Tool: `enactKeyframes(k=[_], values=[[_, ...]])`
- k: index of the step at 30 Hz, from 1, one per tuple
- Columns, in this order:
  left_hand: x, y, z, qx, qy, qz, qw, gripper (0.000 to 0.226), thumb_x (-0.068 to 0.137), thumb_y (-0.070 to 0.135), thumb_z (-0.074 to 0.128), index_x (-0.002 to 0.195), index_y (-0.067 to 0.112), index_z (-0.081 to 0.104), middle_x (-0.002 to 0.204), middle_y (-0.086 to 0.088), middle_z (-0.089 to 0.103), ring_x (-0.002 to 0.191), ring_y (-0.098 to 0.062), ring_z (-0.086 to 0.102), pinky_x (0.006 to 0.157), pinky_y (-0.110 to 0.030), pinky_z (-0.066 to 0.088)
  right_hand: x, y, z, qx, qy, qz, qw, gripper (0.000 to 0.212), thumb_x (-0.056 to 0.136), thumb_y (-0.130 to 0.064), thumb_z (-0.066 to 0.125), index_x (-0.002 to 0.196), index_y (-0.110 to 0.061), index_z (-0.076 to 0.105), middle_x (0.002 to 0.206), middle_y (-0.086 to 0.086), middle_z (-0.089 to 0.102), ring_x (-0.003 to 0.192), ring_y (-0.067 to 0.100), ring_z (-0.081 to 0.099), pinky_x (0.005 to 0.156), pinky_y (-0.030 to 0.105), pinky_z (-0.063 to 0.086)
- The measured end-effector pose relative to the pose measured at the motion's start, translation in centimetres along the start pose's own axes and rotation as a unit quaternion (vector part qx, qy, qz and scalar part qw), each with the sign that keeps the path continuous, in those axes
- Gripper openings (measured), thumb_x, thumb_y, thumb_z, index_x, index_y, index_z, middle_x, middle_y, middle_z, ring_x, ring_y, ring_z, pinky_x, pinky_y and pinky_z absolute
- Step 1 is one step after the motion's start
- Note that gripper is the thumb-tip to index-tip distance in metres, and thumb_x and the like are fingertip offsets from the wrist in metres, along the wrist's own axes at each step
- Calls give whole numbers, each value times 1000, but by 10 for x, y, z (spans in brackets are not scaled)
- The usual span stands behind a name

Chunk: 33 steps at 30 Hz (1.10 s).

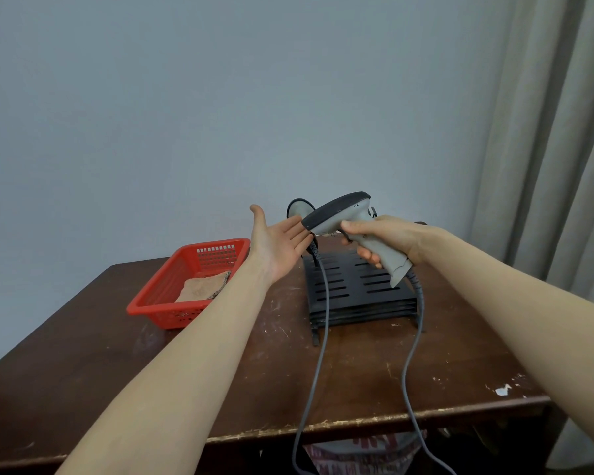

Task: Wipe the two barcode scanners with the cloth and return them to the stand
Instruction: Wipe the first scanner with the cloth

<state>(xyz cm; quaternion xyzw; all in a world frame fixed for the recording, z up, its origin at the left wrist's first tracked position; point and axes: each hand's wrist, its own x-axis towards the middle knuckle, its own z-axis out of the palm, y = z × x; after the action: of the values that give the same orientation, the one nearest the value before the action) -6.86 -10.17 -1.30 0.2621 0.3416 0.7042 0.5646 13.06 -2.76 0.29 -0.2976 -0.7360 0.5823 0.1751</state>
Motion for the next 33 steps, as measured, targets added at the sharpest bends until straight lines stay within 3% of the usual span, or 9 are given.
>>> enactKeyframes(k=[18,26,30,33], values=[[-3,10,7,28,7,8,1000,103,82,78,20,139,-7,34,137,-22,49,122,-30,53,99,-36,46,3,-4,10,19,16,-3,1000,44,82,-54,64,92,-11,64,55,-1,54,46,9,47,48,22,44],[3,22,10,81,46,28,995,96,87,73,18,137,-7,36,140,-21,45,129,-30,45,106,-37,40,12,-13,23,102,54,12,993,44,81,-55,65,94,-13,60,58,2,57,44,9,51,43,20,46],[9,32,2,195,143,53,969,68,96,56,28,124,-2,49,112,-15,59,103,-27,58,89,-36,51,23,-24,38,148,71,14,986,40,82,-50,68,89,-12,60,58,3,57,43,10,51,42,19,46],[13,42,-16,356,219,73,906,32,96,30,43,108,3,56,100,-11,60,91,-25,59,78,-37,54,32,-34,52,173,69,14,982,37,83,-45,69,92,-10,59,60,4,55,42,10,50,41,19,46]])
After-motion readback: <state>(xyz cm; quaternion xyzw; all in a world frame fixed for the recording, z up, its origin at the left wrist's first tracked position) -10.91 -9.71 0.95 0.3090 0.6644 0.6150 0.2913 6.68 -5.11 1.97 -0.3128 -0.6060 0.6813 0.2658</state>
